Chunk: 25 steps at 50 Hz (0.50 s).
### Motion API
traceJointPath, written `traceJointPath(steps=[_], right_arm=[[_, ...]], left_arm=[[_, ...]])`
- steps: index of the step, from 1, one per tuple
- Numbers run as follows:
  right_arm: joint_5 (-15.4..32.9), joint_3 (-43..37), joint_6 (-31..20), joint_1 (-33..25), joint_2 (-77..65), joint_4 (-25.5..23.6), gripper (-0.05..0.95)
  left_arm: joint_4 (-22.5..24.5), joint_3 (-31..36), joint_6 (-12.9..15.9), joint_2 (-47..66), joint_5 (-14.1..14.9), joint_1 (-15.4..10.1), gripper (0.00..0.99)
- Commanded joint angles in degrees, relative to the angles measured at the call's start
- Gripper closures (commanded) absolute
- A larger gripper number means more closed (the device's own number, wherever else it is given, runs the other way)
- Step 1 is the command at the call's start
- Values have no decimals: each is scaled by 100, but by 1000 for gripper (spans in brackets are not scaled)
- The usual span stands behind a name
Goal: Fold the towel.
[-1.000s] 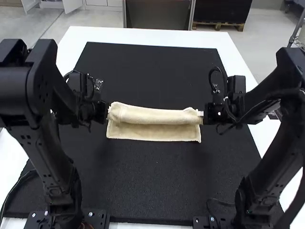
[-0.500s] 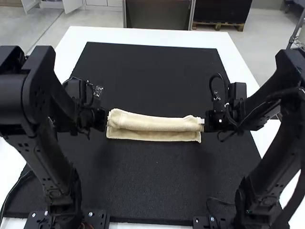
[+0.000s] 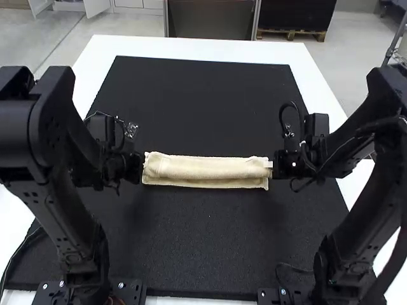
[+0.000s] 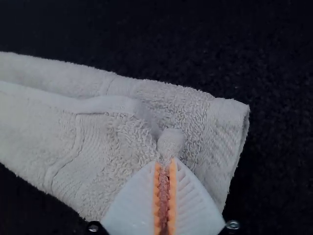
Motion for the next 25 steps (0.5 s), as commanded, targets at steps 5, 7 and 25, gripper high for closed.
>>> traceJointPath(steps=[5,7,25], right_arm=[[78,-14,-86,-87,-90,164,392],[78,-14,-77,-78,-90,173,352],[271,13,-33,-104,-82,287,-5]], left_arm=[[112,-6,69,-122,-91,80,708],[129,-14,69,-122,-135,80,616],[402,-23,51,-122,-355,80,113]])
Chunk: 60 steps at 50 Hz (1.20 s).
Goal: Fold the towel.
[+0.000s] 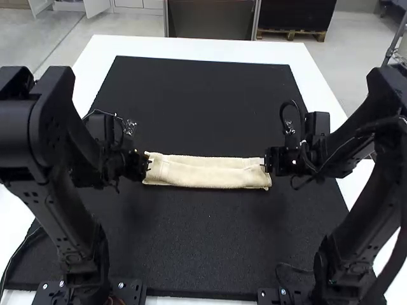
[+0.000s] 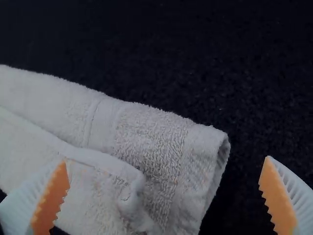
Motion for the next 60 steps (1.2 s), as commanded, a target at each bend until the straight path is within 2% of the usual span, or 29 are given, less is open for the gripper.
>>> traceJointPath(steps=[1,4,15,22,32,60], right_arm=[[190,10,-7,-89,-82,18,-10],[296,10,-25,-98,-73,18,-10],[384,107,-42,-98,138,-35,-8],[366,186,-51,-98,428,-44,-8],[340,336,-77,-45,780,-44,-7],[261,538,116,509,1079,-26,-5]], left_arm=[[98,-12,27,-122,-125,53,95],[142,-12,10,-122,-125,53,38],[388,-21,-254,-122,-116,80,36],[546,-12,-333,-122,-116,238,36],[652,-21,-307,-122,-55,475,36],[652,-21,-271,-122,7,458,36]])
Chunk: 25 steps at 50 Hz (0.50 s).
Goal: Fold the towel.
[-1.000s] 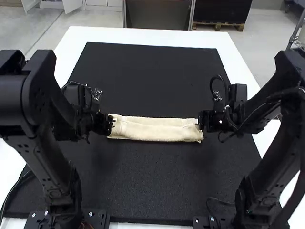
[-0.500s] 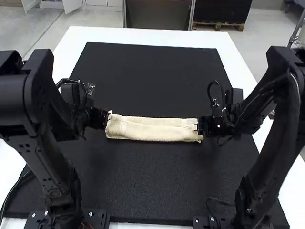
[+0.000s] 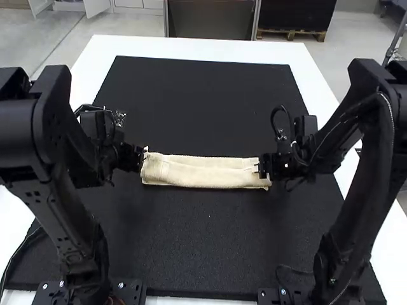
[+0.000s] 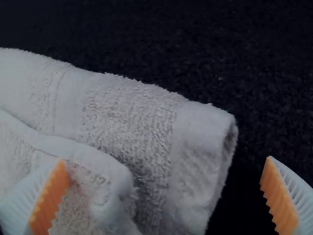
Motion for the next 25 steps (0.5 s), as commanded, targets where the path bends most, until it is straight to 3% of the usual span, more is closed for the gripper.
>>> traceJointPath(steps=[1,8,15,20,25], right_arm=[[-117,118,114,174,69,33,-5],[-91,118,175,271,69,33,5],[-73,109,175,245,69,51,110],[-100,101,175,218,69,77,398],[-100,101,175,210,69,139,821]], left_arm=[[38,-21,-9,-120,61,14,36],[38,-39,-9,-120,61,5,36],[46,-56,-9,-120,79,14,36],[46,-65,-9,-120,114,5,36],[29,-74,-9,-120,123,5,36]])
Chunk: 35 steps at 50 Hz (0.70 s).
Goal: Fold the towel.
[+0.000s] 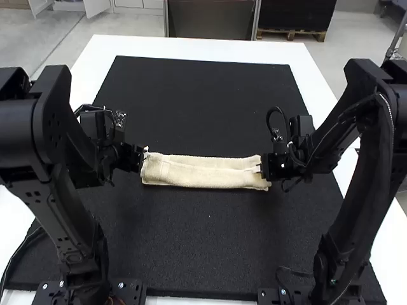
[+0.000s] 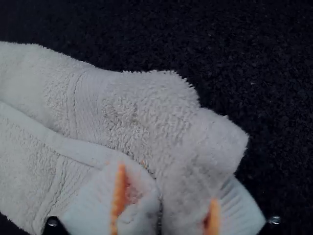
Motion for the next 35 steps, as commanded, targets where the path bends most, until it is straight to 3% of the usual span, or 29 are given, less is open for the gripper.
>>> traceJointPath(steps=[1,25,35], right_arm=[[-93,98,38,37,56,110,897],[-251,186,275,81,-313,75,921],[-304,318,319,178,-595,-224,921]], left_arm=[[29,-72,-9,-120,112,5,36],[99,-116,-27,-120,147,49,36],[169,-124,-62,-120,103,111,36]])
